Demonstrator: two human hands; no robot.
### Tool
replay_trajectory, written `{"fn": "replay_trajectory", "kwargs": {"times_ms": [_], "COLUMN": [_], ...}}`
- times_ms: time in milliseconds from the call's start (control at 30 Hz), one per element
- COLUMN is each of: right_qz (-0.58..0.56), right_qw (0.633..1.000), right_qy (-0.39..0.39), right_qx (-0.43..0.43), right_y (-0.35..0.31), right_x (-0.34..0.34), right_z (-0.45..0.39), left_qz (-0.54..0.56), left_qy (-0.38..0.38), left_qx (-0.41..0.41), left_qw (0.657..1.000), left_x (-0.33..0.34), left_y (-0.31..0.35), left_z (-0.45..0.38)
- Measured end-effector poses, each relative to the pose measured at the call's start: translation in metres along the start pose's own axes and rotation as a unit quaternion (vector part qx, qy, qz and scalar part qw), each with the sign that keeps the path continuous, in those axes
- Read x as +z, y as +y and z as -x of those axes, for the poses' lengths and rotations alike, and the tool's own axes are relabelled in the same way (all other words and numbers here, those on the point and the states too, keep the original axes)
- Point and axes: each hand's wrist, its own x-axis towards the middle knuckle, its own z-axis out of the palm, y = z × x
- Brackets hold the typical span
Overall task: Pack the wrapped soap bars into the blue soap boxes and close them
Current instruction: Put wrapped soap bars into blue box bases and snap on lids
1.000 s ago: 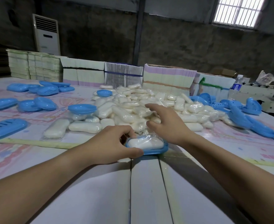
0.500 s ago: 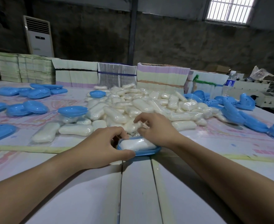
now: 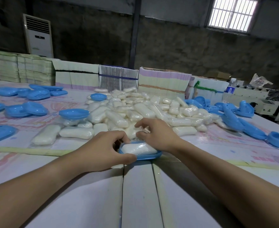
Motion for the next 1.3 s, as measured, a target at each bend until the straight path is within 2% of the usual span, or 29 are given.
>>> {"fn": "replay_trajectory", "kwargs": {"times_ms": [167, 300, 467, 567, 700, 867, 933, 1067, 1167, 1300], "right_qz": [0.020, 0.107, 0.057, 0.027, 0.074, 0.098, 0.160, 0.318, 0.364, 0.405], "right_qw": [1.000, 0.994, 0.998, 0.998, 0.986, 0.969, 0.953, 0.885, 0.837, 0.800], "right_qy": [0.004, -0.013, 0.024, 0.052, 0.119, 0.135, 0.131, 0.073, 0.020, -0.009], "right_qx": [-0.010, -0.020, -0.003, 0.036, 0.095, 0.182, 0.223, 0.332, 0.407, 0.443], "right_y": [-0.002, -0.013, -0.005, 0.007, 0.042, 0.101, 0.124, 0.164, 0.184, 0.192], "right_x": [0.000, 0.006, 0.007, -0.007, -0.036, -0.070, -0.084, -0.111, -0.130, -0.143], "right_z": [-0.005, -0.015, -0.013, -0.015, -0.014, 0.006, 0.019, 0.054, 0.079, 0.104], "left_qz": [0.001, 0.010, 0.006, 0.003, 0.001, -0.001, -0.023, -0.057, -0.074, -0.081], "left_qy": [-0.002, 0.002, -0.002, -0.003, 0.000, 0.008, 0.017, 0.038, 0.056, 0.015], "left_qx": [0.006, 0.005, 0.008, 0.010, 0.017, 0.040, 0.058, 0.081, 0.087, 0.045], "left_qw": [1.000, 1.000, 1.000, 1.000, 1.000, 0.999, 0.998, 0.994, 0.992, 0.996], "left_x": [0.000, 0.000, -0.001, -0.001, -0.001, 0.000, 0.001, 0.001, 0.004, 0.005], "left_y": [0.000, 0.001, 0.000, -0.002, -0.005, -0.008, -0.011, -0.019, -0.032, -0.054], "left_z": [0.000, 0.000, -0.001, -0.001, -0.001, -0.002, -0.003, -0.008, -0.012, -0.021]}}
